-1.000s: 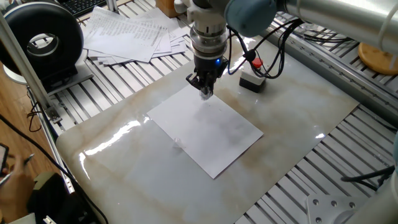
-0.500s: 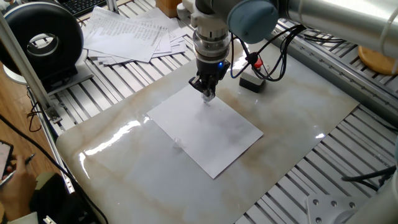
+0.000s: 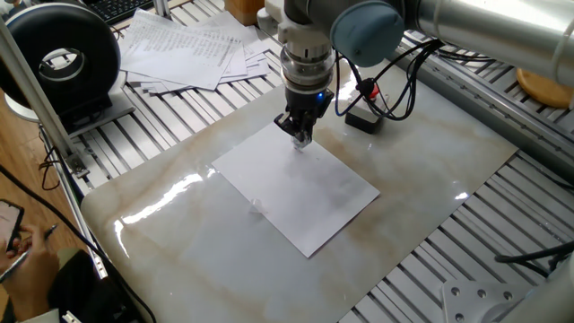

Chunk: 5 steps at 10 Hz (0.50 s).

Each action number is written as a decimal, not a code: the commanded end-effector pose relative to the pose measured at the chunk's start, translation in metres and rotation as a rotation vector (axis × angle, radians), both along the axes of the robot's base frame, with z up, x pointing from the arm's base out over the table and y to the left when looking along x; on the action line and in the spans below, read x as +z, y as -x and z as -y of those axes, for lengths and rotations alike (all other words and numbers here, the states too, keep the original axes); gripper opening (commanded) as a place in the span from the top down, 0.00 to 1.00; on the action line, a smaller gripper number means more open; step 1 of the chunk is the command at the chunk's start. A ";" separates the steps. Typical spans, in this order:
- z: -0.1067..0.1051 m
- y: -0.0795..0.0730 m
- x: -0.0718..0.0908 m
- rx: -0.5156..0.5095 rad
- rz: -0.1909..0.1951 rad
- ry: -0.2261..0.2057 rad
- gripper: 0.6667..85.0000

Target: Use the correction tape on paper

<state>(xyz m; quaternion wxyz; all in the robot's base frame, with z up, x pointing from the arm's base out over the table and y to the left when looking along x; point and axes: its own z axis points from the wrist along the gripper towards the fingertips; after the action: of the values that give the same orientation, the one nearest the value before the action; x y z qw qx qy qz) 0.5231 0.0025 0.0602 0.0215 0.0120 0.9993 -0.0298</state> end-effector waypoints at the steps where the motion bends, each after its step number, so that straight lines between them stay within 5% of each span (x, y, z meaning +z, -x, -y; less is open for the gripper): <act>1: -0.002 0.003 0.000 0.005 -0.003 -0.023 1.00; 5: 0.001 0.006 -0.001 0.027 -0.009 -0.017 1.00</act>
<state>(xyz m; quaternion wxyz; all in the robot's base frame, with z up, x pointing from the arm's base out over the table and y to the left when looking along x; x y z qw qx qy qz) 0.5188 0.0011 0.0589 0.0188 0.0023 0.9995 -0.0264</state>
